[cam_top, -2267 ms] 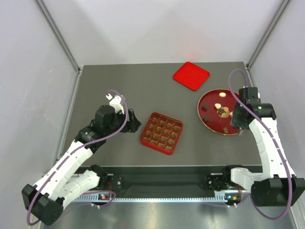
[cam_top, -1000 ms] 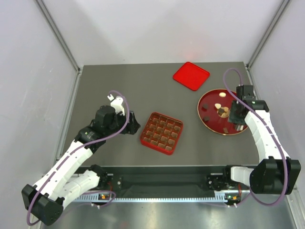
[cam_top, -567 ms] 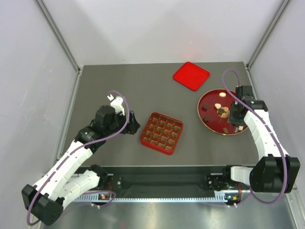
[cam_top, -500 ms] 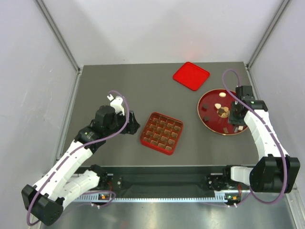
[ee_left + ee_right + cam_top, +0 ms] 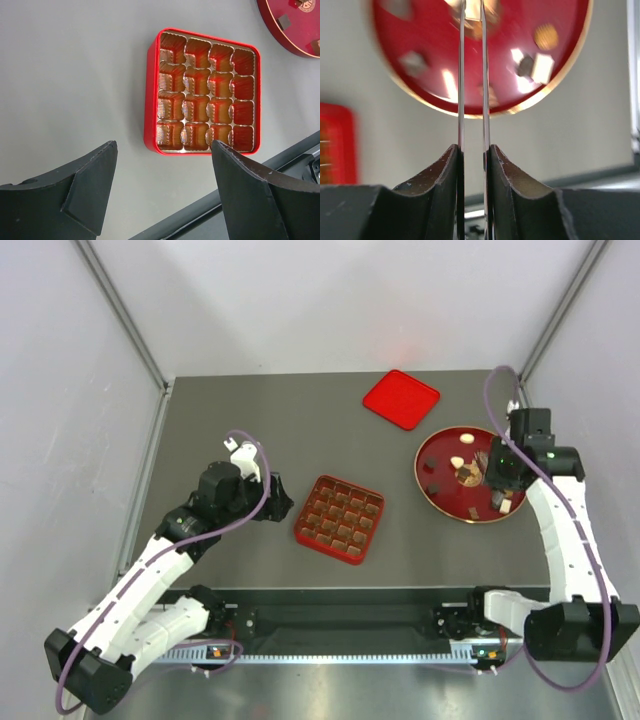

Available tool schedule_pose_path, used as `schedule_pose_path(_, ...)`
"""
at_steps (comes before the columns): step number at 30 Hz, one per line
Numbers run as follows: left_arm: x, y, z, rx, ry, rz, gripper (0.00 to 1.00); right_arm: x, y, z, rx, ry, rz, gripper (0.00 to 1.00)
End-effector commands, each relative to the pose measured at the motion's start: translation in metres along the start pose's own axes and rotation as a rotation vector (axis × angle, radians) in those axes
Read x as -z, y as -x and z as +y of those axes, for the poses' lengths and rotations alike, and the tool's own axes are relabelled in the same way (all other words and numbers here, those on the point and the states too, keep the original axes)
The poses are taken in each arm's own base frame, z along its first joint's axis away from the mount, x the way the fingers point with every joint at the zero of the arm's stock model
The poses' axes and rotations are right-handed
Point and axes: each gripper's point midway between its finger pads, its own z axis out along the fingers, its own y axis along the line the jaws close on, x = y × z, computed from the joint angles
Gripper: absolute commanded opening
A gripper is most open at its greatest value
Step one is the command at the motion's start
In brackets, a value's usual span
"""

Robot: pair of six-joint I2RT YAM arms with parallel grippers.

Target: Pack the chocolate

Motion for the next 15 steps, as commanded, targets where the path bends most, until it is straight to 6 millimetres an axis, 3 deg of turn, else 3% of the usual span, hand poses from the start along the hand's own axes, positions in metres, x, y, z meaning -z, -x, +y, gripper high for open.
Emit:
schedule_pose_path(1, 0.008, 0.019, -0.008, -0.025, -0.023, -0.064, 0.81, 0.049, 0.035, 0.038, -0.024, 0.208, -0.152, 0.11)
schedule_pose_path(5, 0.011, 0.022, -0.007, -0.040, -0.020, -0.075, 0.82, 0.075, 0.039, 0.108, 0.068, 0.390, -0.238, 0.11)
schedule_pose_path(6, 0.012, 0.024, -0.007, -0.043, -0.019, -0.083, 0.82, 0.080, 0.027, 0.135, 0.136, 0.443, -0.222, 0.11)
schedule_pose_path(7, 0.013, 0.024, -0.007, -0.046, -0.017, -0.085, 0.82, 0.081, 0.025, 0.145, 0.153, 0.448, -0.229, 0.11)
schedule_pose_path(8, 0.016, 0.027, -0.005, -0.048, -0.008, -0.100, 0.82, 0.084, 0.015, 0.171, 0.193, 0.500, -0.215, 0.11)
schedule_pose_path(15, 0.028, 0.034, -0.003, -0.063, 0.005, -0.155, 0.83, 0.089, -0.030, 0.251, 0.318, 0.586, -0.160, 0.12)
